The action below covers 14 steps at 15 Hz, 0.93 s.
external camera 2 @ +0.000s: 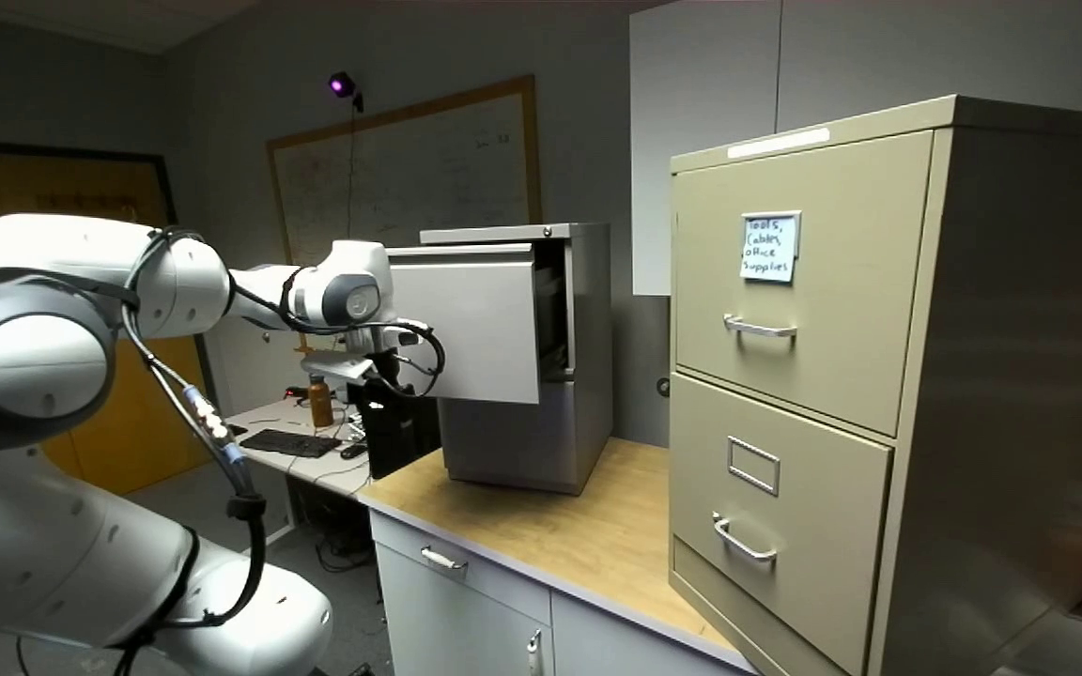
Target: Close the top drawer of the file cabinet to the left
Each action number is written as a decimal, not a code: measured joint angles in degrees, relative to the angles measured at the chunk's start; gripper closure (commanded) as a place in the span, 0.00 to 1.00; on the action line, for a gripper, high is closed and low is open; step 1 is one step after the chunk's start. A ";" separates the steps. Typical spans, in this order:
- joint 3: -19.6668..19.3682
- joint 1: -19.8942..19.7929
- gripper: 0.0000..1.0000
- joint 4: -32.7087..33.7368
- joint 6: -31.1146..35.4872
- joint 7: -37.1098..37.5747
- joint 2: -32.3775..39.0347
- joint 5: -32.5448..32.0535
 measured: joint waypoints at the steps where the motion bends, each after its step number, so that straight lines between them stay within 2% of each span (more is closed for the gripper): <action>1: 0.00 -0.12 0.00 0.23 0.00 0.00 -0.11 -0.28; 5: 0.02 -0.83 0.00 2.32 -0.01 0.00 -1.52 -2.45; 6: 0.05 -1.00 0.25 3.00 -0.01 0.00 -1.98 -3.11; 7: 0.08 -1.17 0.25 3.67 0.03 0.00 -2.45 -3.74; 14: 0.63 -1.74 0.80 9.12 4.21 0.01 -4.98 -6.94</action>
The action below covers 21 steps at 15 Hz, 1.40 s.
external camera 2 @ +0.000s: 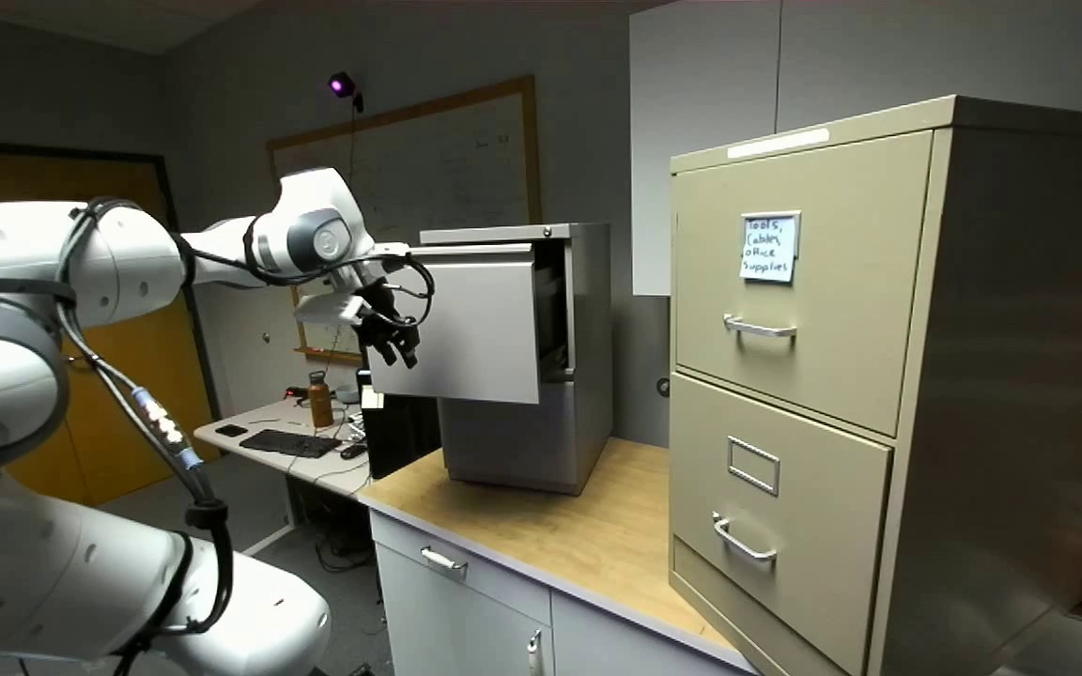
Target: Close the top drawer of the file cabinet to the left
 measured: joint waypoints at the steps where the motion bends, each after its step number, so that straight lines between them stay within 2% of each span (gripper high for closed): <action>1: 0.18 -0.14 0.86 0.77 1.43 0.00 -0.10 -0.35; 2: 0.35 -0.29 0.95 1.49 3.11 0.00 -0.12 -0.72; 3: 0.51 -0.50 0.99 2.10 5.14 0.00 -0.10 -1.06; 10: 0.91 -1.88 1.00 6.02 18.25 0.00 3.81 -1.61; 15: 1.09 -1.90 1.00 10.99 19.15 -0.06 10.07 -2.30; 21: 2.15 -1.89 1.00 22.00 18.97 -0.07 22.10 -5.44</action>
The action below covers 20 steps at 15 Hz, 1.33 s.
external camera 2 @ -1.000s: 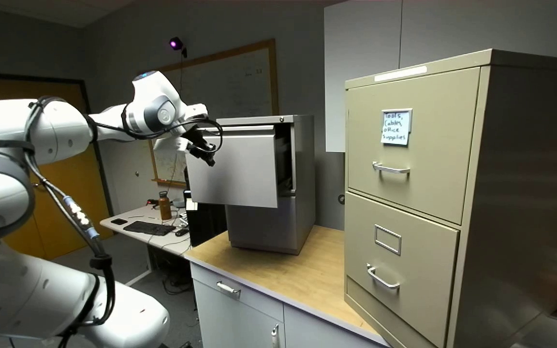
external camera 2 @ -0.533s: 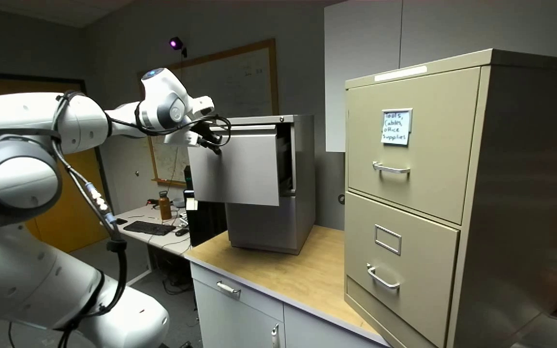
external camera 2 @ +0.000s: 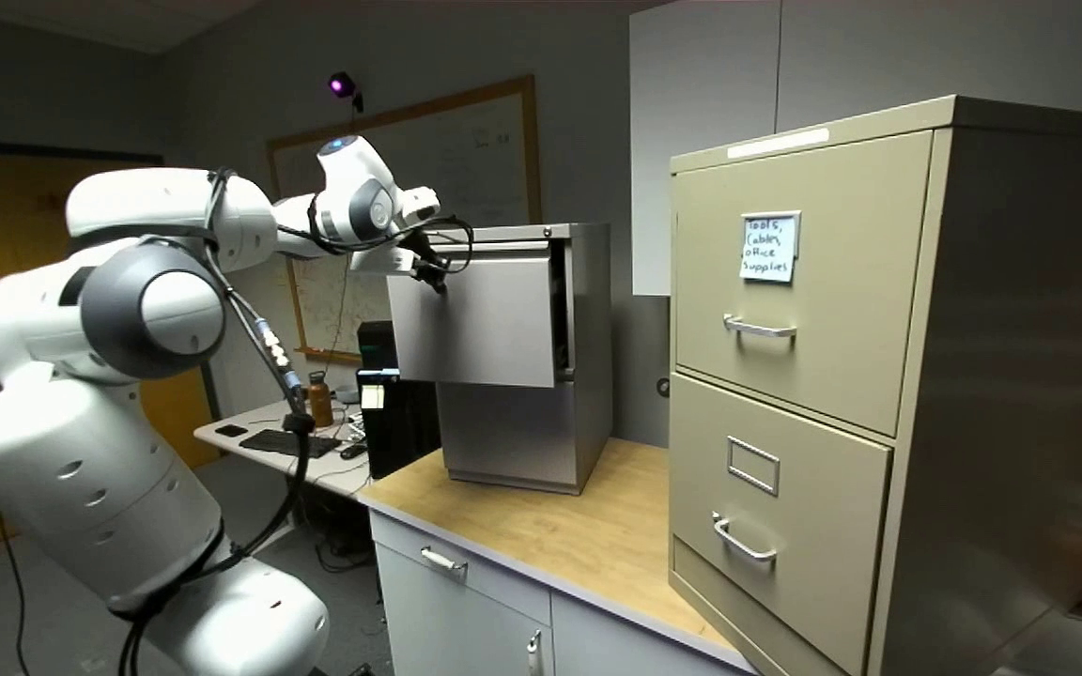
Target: Close the top drawer of the file cabinet to the left
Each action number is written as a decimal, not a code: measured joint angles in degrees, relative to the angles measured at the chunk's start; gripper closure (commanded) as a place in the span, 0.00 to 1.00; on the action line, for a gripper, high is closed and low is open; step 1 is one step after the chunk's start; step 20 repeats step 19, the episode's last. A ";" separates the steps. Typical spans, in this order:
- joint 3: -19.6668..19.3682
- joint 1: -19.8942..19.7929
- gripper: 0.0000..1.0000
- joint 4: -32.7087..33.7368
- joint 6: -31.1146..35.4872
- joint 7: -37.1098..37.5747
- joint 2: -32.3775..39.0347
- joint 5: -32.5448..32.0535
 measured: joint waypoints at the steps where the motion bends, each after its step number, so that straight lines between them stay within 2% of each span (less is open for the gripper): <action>1: 0.19 0.01 1.00 2.17 -0.10 0.00 2.22 -0.70; 13: -0.64 3.32 1.00 32.04 -7.76 0.00 27.54 -5.45; 18: -2.36 5.97 1.00 41.58 -15.02 -0.01 32.99 -5.92; 20: -2.70 6.40 1.00 43.13 -16.48 -0.01 33.76 -5.92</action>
